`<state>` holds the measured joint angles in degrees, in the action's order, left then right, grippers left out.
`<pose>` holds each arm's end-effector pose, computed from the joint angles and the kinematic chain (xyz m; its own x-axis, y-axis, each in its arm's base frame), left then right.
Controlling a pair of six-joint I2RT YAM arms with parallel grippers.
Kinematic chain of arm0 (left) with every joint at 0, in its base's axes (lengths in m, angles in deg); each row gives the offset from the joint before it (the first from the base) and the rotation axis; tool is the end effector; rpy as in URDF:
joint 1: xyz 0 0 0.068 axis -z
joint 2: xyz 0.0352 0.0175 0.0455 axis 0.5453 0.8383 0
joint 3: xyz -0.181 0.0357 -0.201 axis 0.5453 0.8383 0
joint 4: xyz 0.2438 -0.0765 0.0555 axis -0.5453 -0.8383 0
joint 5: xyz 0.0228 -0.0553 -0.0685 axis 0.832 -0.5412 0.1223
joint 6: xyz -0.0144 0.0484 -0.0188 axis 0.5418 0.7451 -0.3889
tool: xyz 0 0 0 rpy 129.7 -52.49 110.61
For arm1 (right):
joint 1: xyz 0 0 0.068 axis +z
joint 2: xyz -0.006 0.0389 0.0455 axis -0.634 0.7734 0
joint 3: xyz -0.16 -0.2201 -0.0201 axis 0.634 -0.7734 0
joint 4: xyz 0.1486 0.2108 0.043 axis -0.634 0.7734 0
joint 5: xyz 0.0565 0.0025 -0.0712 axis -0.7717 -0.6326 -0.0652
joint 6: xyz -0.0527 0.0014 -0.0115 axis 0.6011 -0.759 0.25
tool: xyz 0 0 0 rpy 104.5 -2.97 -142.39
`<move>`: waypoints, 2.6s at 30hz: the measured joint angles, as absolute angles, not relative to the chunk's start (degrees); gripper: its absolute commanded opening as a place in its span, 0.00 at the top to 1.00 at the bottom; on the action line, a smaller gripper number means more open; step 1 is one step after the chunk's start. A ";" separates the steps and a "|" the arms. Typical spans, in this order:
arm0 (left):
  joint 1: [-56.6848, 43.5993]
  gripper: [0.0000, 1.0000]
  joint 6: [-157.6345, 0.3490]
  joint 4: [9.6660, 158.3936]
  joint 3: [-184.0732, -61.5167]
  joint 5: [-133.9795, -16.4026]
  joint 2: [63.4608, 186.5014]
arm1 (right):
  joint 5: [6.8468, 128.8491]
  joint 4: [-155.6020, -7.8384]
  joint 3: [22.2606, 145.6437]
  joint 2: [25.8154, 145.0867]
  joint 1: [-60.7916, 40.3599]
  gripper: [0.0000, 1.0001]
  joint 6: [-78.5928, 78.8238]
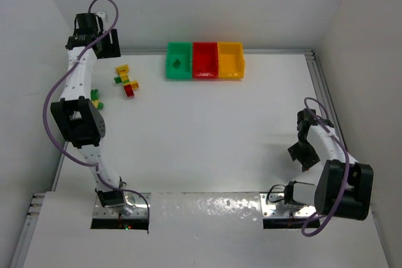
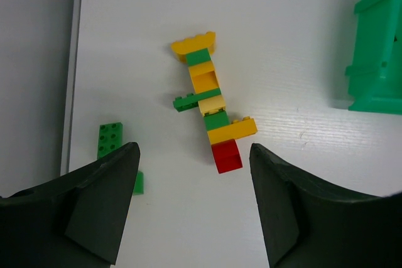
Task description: Sort the legos into containers by color
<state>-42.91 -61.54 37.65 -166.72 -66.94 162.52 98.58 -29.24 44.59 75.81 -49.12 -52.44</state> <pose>0.4402 0.0765 0.3580 -0.6615 -0.0174 -0.7498 -0.1081 0.9915 0.0724 0.1692 -0.0433 0.1650 -0.3573 0.8648 -0.3529 0.9332 0.3148 -0.1734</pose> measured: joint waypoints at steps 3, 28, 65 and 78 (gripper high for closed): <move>-42.91 0.32 -61.57 36.87 -166.72 -67.33 162.94 | 101.82 -29.06 43.32 74.83 -50.22 0.45 -54.46; -46.69 0.33 -51.84 30.84 -157.78 -74.31 151.72 | 118.21 -27.47 37.35 57.69 -51.18 0.51 -70.04; -46.65 0.32 -52.43 29.02 -158.81 -76.60 145.12 | 114.75 -40.95 33.84 71.15 -51.18 0.54 -81.14; -46.65 0.32 -52.95 29.35 -158.54 -77.13 145.12 | 114.25 -41.32 36.55 66.45 -51.22 0.41 -80.81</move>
